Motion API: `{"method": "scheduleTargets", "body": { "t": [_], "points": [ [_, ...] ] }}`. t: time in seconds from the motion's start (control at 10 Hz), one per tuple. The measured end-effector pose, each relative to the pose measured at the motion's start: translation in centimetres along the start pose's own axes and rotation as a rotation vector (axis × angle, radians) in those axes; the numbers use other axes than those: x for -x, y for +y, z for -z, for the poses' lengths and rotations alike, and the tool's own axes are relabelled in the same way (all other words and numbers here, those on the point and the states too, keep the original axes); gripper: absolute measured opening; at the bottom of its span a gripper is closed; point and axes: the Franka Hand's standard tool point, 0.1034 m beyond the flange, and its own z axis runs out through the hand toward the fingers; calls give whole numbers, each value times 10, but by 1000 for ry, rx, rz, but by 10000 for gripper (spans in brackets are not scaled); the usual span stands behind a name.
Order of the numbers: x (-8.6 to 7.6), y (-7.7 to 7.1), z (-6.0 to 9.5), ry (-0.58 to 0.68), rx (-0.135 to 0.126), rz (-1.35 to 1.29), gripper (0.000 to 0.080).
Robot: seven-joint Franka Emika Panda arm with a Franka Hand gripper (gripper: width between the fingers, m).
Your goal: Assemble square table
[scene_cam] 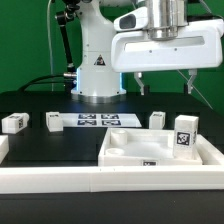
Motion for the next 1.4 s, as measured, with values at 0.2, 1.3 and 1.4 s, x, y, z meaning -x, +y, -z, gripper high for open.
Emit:
{"method": "scheduleTargets", "body": {
  "t": [0.2,1.3,1.4],
  "points": [
    [36,22,-19,-18,8,-52,649],
    [84,39,-54,-81,57,37,649],
    [87,41,-57,-166,71,54,649]
  ]
}}
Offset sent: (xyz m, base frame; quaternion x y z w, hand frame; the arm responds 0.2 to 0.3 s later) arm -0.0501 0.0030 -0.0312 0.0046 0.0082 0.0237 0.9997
